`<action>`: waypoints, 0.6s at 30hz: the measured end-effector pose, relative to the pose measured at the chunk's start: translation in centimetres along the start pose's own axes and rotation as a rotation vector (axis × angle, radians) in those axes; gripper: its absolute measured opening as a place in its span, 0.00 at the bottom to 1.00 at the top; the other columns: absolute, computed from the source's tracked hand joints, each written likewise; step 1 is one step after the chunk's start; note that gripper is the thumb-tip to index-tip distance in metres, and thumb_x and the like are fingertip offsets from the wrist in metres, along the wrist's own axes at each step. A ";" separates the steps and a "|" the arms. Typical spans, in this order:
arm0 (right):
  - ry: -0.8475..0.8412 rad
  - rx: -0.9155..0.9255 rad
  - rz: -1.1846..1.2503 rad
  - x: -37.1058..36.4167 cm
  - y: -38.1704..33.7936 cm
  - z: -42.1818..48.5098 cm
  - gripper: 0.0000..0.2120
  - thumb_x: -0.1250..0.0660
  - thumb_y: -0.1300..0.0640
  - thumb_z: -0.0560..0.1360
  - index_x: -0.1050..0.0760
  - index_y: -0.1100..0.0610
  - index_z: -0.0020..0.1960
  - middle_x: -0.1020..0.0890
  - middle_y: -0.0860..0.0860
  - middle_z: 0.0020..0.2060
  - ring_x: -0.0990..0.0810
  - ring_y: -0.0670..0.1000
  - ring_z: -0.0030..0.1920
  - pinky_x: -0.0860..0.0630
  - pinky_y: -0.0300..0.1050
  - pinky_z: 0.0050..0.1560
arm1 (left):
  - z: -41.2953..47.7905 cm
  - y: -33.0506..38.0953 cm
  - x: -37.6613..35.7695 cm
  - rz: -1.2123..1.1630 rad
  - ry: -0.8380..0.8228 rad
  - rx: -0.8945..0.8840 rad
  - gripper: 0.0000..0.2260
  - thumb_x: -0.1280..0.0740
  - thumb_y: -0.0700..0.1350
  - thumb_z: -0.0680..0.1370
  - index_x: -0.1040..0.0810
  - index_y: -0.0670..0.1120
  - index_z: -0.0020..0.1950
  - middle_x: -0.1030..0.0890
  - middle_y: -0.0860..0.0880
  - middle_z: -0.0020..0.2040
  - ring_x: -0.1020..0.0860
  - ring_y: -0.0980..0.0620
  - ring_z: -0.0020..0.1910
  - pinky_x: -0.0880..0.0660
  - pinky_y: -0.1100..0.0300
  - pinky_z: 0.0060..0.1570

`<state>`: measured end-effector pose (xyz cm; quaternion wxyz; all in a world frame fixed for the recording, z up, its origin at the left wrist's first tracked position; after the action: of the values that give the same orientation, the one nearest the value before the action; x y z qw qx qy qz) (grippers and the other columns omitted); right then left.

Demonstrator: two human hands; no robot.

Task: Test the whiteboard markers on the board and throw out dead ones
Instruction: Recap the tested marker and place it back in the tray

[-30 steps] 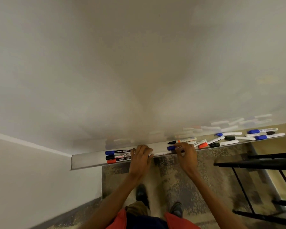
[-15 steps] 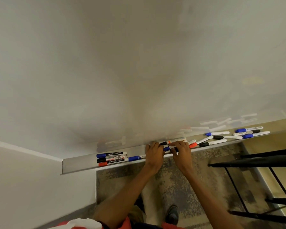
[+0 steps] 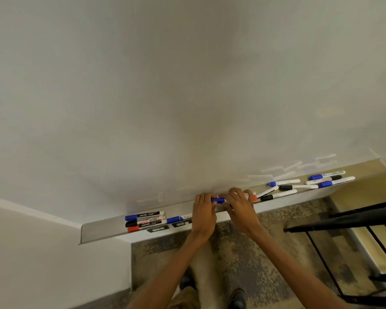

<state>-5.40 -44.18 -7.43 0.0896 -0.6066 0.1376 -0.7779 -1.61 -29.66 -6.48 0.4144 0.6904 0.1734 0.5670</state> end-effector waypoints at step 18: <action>-0.068 0.118 0.097 5.8 2.4 -8.9 0.31 0.53 0.31 0.79 0.17 0.47 0.49 0.17 0.43 0.38 0.22 0.43 0.33 0.40 0.25 0.34 | -8.8 3.4 -1.5 0.221 -0.150 -0.235 0.15 0.41 0.44 0.84 0.27 0.46 0.71 0.26 0.47 0.67 0.28 0.51 0.64 0.34 0.65 0.64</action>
<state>-15.54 -47.33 -4.89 0.1675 -0.6190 0.1178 -0.7582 -11.01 -29.46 -4.72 0.4394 0.6923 -0.0024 0.5724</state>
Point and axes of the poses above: each hand's wrist, its own z-axis towards the middle knuckle, its own x-axis out of the back of the hand, y = z × x, the point moved 1 cm from there along z, towards the middle knuckle
